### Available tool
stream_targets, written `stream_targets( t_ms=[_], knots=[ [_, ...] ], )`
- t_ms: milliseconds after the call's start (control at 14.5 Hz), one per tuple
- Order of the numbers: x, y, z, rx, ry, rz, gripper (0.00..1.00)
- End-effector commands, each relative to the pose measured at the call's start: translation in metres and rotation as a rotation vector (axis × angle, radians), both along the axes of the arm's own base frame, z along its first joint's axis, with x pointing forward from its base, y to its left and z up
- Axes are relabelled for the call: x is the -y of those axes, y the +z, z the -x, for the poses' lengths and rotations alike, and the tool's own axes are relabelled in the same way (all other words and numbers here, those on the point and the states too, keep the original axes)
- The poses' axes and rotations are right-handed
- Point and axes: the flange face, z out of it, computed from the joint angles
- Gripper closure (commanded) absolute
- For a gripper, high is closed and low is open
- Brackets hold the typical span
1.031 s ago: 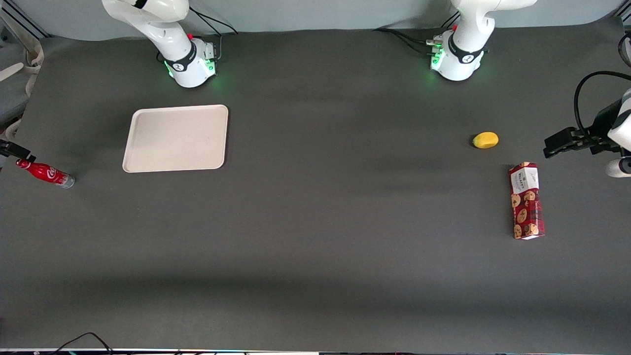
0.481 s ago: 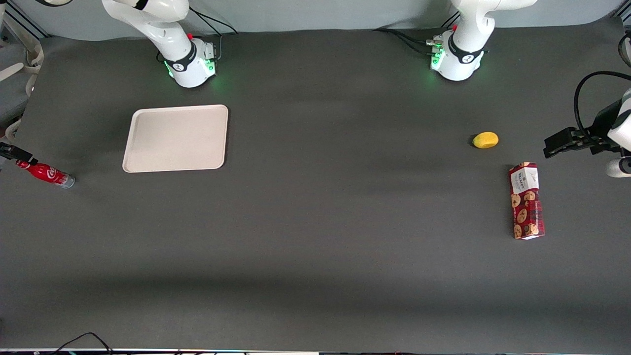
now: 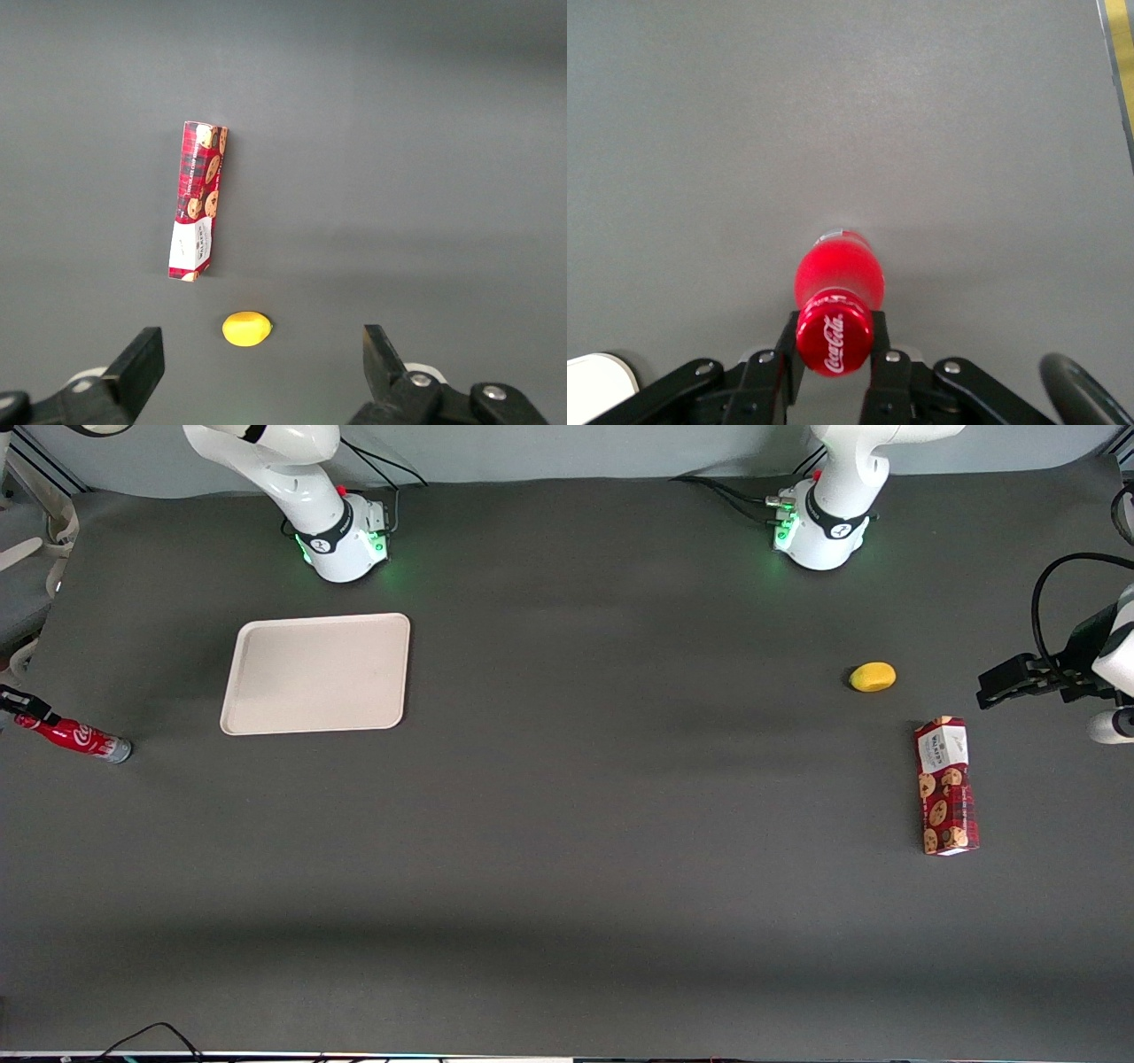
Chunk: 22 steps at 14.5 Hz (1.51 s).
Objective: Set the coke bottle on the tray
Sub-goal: 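Lift the held bottle off the table with the right gripper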
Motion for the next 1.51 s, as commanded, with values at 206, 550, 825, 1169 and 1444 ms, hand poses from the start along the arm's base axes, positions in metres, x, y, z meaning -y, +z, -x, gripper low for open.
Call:
stream_targets(
  t_ms=[206, 550, 825, 1169, 1444],
  knots=[
    [-0.002, 0.000, -0.010, 0.015, 0.003, 0.001, 1.00],
    [-0.010, 0.040, -0.034, -0.003, -0.005, -0.094, 1.00],
    [-0.010, 0.076, -0.042, 0.024, 0.014, -0.078, 1.00],
    [-0.025, 0.178, -0.052, -0.028, 0.008, -0.026, 1.00],
    [-0.043, 0.227, -0.037, -0.058, -0.031, -0.012, 1.00]
  ],
)
